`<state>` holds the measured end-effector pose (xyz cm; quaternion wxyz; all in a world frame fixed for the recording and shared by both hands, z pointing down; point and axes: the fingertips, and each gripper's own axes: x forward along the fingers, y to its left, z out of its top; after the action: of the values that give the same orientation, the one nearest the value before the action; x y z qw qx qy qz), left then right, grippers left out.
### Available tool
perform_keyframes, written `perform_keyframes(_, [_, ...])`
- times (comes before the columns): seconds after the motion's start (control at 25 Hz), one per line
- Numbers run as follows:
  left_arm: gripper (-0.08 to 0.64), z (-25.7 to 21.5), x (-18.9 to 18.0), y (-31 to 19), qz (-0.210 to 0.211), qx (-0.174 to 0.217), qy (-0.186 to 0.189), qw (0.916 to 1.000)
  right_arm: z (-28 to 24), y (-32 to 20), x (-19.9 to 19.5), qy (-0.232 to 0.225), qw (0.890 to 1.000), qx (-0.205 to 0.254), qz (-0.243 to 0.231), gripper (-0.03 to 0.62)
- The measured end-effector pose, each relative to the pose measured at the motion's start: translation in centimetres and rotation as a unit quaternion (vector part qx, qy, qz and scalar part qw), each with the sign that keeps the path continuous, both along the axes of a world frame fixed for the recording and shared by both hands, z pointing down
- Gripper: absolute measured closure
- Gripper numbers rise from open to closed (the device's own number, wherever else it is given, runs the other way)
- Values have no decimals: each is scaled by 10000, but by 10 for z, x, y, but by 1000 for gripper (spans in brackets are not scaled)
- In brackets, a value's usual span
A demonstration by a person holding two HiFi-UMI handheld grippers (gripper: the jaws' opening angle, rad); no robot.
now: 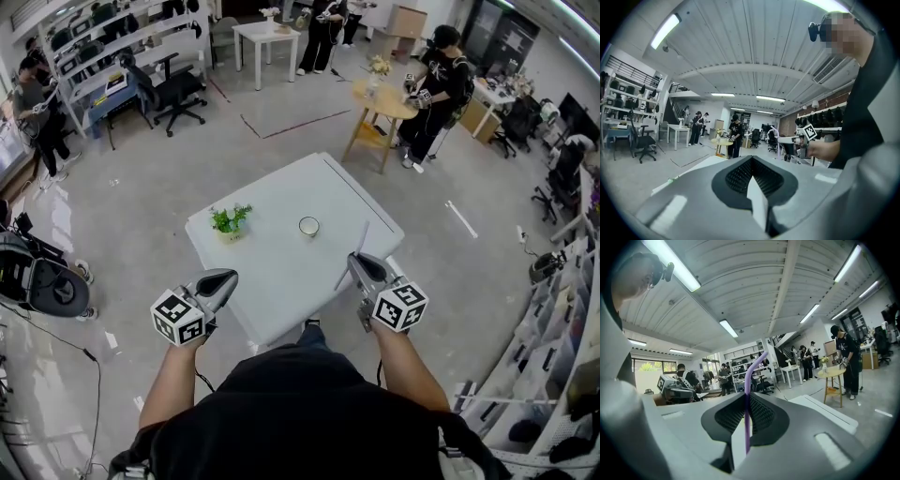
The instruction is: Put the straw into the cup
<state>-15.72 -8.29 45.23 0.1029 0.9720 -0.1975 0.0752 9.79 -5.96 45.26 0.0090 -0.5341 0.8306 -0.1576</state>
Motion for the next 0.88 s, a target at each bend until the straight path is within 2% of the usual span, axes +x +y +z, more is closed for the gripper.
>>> perform_keyframes(0.56, [560, 7, 23, -47, -147, -114, -125, 9997, 10, -61, 19, -50, 9996, -108, -260, 543])
perform_keyframes(0.88, [560, 17, 36, -79, -308, -214, -67, 9993, 15, -102, 32, -20, 9991, -181, -372, 543])
